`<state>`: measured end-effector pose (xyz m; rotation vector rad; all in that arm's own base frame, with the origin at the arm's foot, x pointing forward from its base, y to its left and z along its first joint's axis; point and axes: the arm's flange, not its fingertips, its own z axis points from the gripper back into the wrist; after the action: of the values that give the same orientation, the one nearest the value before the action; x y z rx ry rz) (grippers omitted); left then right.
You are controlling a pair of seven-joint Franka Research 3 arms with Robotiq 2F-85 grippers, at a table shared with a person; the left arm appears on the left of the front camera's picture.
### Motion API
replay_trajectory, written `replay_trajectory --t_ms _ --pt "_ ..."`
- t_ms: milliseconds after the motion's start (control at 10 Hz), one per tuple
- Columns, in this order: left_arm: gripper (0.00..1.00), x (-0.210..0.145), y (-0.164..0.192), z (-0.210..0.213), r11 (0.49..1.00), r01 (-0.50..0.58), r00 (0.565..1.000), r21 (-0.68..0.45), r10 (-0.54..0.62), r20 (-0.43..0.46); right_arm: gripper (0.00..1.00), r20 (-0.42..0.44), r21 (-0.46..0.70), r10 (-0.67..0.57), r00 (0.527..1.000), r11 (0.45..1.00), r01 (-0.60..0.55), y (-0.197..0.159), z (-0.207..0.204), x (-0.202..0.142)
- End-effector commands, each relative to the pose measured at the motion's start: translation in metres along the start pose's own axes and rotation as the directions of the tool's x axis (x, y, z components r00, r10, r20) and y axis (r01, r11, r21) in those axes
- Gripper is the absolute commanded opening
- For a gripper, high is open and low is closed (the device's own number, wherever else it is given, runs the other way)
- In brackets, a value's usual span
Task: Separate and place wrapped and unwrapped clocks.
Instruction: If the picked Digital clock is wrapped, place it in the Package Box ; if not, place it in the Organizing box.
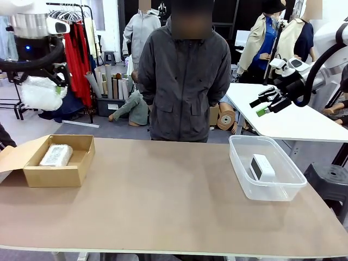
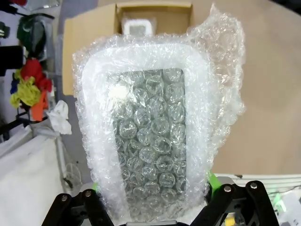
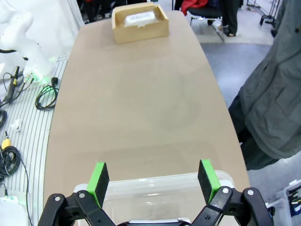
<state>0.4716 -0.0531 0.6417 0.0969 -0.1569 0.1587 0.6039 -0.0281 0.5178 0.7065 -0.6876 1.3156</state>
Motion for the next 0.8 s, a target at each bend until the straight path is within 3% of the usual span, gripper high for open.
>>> replay_trajectory --t_ms 0,400,600,700 --pt "0.0 0.01 0.011 -0.017 1.0 0.02 0.999 0.006 -0.02 0.033 1.0 -0.003 -0.015 0.003 1.0 1.0 -0.003 0.001 -0.001 0.002" --pt "0.0 0.042 0.028 -0.049 1.0 0.002 1.0 -0.017 -0.002 0.01 1.0 -0.003 -0.015 0.003 1.0 1.0 -0.003 0.001 -0.001 0.002" --pt "0.0 0.041 0.028 -0.05 0.996 0.033 0.998 -0.078 -0.037 -0.041 1.0 -0.003 -0.015 0.003 1.0 1.0 -0.003 0.001 -0.001 0.002" --pt "0.0 0.042 0.024 -0.059 1.0 -0.009 1.0 -0.012 0.009 -0.016 1.0 -0.003 -0.015 0.003 1.0 1.0 -0.003 0.001 -0.001 0.002"
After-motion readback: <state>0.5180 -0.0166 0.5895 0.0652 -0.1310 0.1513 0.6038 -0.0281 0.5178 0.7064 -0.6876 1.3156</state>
